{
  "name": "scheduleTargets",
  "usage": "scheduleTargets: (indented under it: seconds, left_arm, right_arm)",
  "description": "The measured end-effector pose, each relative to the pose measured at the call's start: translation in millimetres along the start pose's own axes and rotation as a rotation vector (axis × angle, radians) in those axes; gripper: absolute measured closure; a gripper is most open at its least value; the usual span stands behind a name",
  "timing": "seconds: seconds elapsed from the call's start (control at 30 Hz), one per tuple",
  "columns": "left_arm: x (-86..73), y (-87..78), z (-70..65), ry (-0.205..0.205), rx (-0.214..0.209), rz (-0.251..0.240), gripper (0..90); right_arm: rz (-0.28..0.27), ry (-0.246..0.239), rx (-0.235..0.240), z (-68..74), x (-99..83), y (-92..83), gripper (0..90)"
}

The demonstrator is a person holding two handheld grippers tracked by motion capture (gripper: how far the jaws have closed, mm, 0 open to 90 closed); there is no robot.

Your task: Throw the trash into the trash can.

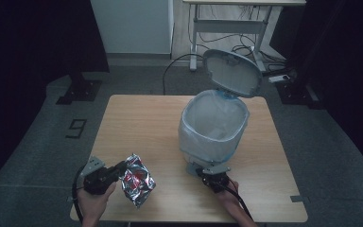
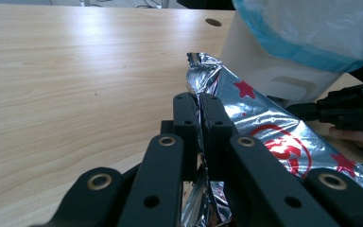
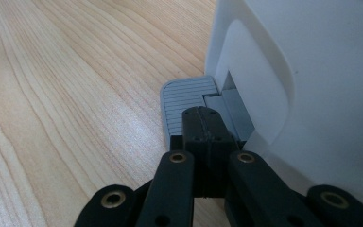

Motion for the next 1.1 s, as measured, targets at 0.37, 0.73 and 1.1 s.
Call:
scheduleTargets:
  seconds: [0.37, 0.73, 1.1]
  left_arm:
    - [18.1, 0.3, -11.0, 0.022, -0.027, -0.008, 87.2]
    - [42.2, 1.5, -28.7, 0.062, -0.067, -0.012, 87.2]
    - [63.9, -1.2, -36.2, 0.084, -0.081, -0.025, 87.2]
  right_arm:
    - [0.0, 0.005, 0.002, -0.4, -0.2, -0.2, 90.0]
    - [-0.001, 0.005, 0.002, -0.7, -0.3, -0.4, 90.0]
    - [-0.001, 0.005, 0.001, -0.6, -0.2, -0.3, 90.0]
Point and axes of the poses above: each handheld gripper's, and its own axes: y roughly forward along the jaws, x roughly out of its top, z roughly to its left, the point moved 7 cm from there along y, roughly forward along the jaws, and after that the axes turned 4 degrees about z, right-handed, at the moved point
